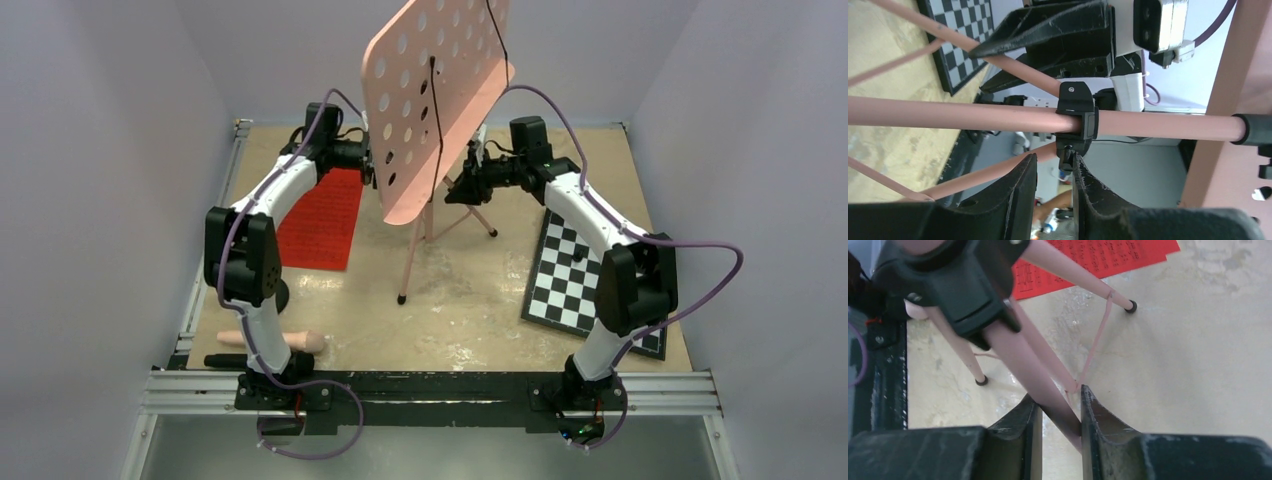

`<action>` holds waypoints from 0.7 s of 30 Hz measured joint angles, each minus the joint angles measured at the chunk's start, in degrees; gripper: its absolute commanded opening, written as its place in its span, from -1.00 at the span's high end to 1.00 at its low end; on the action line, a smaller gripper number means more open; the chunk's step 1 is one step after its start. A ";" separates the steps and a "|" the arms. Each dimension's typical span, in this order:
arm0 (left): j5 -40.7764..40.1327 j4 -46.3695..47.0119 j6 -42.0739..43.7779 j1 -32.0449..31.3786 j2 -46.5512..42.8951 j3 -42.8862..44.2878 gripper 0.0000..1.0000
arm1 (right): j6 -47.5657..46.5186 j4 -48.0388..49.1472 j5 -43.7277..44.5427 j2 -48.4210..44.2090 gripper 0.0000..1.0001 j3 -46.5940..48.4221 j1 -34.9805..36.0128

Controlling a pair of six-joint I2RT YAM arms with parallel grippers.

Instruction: Pack up the instrument practice props

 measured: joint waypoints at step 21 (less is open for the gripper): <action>-18.82 -11.19 50.45 6.67 -15.72 -13.55 -0.14 | -11.91 -8.48 -2.80 2.69 1.00 6.36 -0.39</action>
